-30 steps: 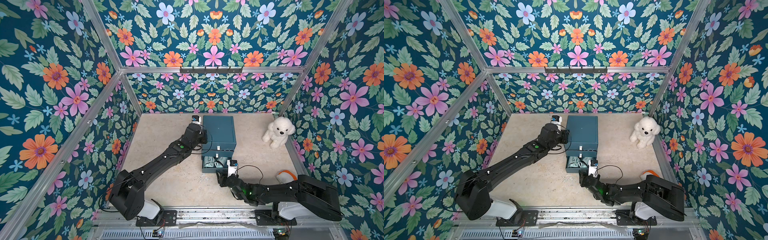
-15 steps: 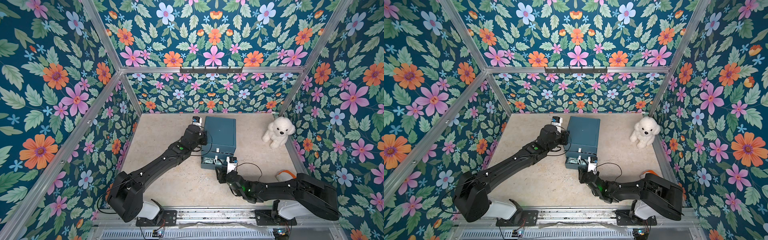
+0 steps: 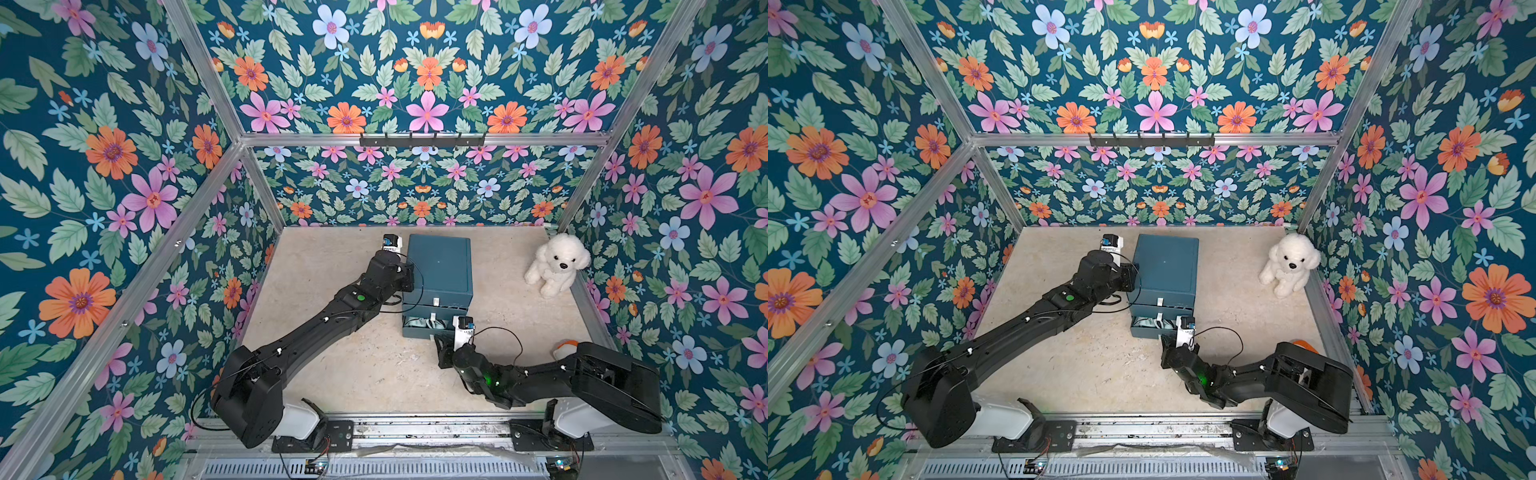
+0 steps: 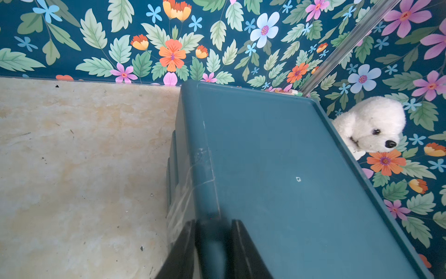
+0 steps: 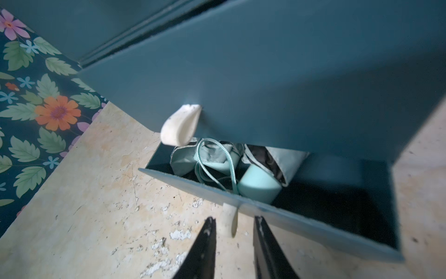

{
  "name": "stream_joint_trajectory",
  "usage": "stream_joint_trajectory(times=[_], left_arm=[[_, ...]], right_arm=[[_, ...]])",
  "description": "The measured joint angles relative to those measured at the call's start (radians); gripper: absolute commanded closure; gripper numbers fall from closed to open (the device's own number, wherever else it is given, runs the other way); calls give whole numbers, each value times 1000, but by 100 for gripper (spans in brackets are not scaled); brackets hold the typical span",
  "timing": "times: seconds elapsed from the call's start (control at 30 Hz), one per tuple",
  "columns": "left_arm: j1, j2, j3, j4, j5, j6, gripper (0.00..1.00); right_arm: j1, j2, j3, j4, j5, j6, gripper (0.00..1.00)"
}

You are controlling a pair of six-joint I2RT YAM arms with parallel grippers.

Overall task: Place the umbrella in the drawer by color
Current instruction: Close the drawer in the storage box.

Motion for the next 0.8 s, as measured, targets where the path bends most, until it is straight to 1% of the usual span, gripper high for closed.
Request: stream_joint_trajectory(times=[0.1, 0.17, 0.2, 0.23, 0.27, 0.37, 0.4, 0.63, 0.8], left_arm=[[0, 1, 0, -1, 0, -24, 67], [0, 2, 0, -3, -1, -42, 66], [0, 2, 1, -4, -1, -49, 66], [0, 2, 3, -8, -1, -55, 66], [0, 3, 6, -12, -1, -58, 66], [0, 2, 10, -21, 0, -77, 66], [0, 0, 9, -23, 0, -82, 66], [-1, -12, -6, -23, 10, -126, 66], [-1, -14, -9, -19, 11, -132, 67]], right_arm=[[4, -60, -37, -6, 1, 22, 66], [24, -108, -40, -9, 0, 22, 65], [40, -132, -41, -9, 0, 21, 65], [57, -157, -41, -8, 0, 21, 67], [68, -176, -41, -7, -3, 21, 73], [70, -191, -32, -7, 11, 22, 98], [70, -183, -23, -7, 19, 26, 100], [27, -29, 82, 5, 38, 44, 100], [-21, 53, 98, 47, 25, 77, 100]])
